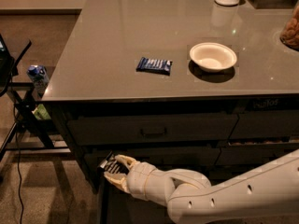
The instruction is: Pick rxbar chocolate from bottom drawer and place on counter
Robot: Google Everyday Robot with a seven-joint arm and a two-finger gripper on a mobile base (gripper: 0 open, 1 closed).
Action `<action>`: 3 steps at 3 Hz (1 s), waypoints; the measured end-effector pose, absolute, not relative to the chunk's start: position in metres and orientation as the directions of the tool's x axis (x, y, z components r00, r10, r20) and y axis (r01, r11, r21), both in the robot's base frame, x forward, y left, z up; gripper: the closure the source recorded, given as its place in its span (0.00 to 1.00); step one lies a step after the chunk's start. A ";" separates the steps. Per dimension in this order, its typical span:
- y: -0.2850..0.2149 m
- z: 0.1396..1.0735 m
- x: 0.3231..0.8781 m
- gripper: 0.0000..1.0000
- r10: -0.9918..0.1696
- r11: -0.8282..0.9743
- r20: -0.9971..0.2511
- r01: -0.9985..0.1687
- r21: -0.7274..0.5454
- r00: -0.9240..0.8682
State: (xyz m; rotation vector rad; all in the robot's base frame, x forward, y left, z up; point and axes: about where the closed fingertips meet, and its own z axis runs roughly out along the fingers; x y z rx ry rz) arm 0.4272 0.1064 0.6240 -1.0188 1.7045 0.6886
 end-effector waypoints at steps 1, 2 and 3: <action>0.110 0.665 0.431 1.00 -0.314 0.473 -0.947 -0.877 -0.089 -0.073; 0.106 0.704 0.435 1.00 -0.314 0.479 -0.950 -0.863 -0.162 0.004; 0.106 0.704 0.435 1.00 -0.313 0.479 -0.950 -0.863 -0.162 0.005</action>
Offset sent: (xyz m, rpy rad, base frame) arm 0.0138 -0.0132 0.1209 -0.0016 -0.2432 -0.0094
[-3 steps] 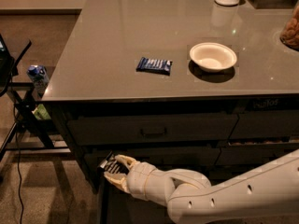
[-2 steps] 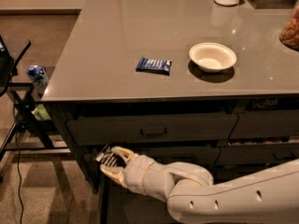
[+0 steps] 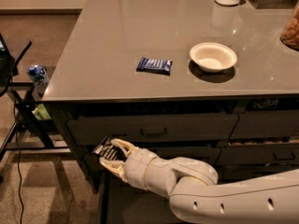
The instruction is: Pick rxbar chocolate from bottom drawer and place on counter
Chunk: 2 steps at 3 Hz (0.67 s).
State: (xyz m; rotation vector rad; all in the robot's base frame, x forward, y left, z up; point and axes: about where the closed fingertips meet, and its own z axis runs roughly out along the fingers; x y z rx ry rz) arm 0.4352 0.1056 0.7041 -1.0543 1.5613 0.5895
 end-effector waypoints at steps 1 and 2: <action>0.107 0.723 0.440 1.00 -0.297 0.481 -0.954 -0.857 -0.186 0.040; 0.108 0.752 0.445 1.00 -0.287 0.481 -0.954 -0.847 -0.225 0.091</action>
Offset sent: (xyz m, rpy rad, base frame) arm 0.0183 -0.0034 0.0813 0.0401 -0.1429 0.0021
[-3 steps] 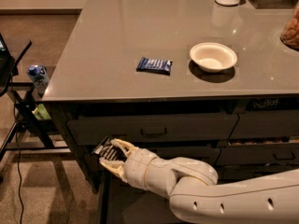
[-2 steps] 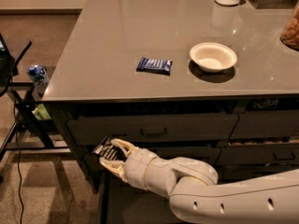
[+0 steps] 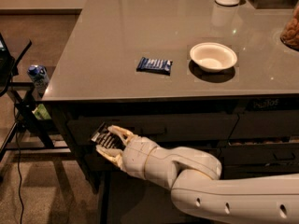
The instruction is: Pick rxbar chocolate from bottom drawer and place on counter
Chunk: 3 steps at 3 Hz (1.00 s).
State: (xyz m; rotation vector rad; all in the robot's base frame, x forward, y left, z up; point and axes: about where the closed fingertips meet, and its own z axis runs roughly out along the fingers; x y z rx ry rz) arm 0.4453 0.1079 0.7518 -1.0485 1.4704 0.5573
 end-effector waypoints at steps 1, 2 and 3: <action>0.113 0.784 0.448 1.00 -0.282 0.467 -0.948 -0.843 -0.268 0.145; 0.113 0.786 0.449 1.00 -0.282 0.468 -0.948 -0.841 -0.272 0.150; 0.112 0.811 0.457 1.00 -0.280 0.475 -0.939 -0.822 -0.315 0.199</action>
Offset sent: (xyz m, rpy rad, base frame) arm 0.0032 0.0040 0.0275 0.0022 -0.0449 0.0140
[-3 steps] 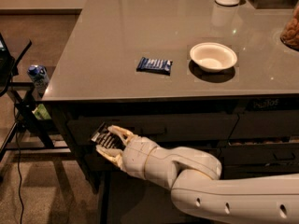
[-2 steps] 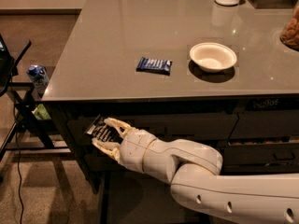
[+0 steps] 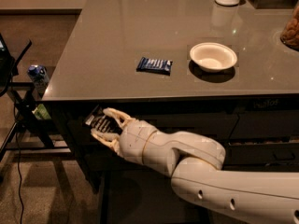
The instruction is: Pick rxbar chocolate from bottom drawer and place on counter
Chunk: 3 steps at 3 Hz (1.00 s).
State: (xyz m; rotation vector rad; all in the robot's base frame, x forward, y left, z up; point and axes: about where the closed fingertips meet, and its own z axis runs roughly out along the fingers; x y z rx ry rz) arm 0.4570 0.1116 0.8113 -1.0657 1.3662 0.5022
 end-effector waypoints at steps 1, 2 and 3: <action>0.110 0.838 0.464 1.00 -0.281 0.470 -0.927 -0.807 -0.359 0.249; 0.110 0.838 0.464 1.00 -0.281 0.470 -0.927 -0.807 -0.359 0.249; 0.106 0.851 0.476 1.00 -0.307 0.473 -0.915 -0.792 -0.385 0.262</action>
Offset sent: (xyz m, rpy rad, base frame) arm 0.0059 -0.0014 0.0210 -0.0014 -0.0408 0.0032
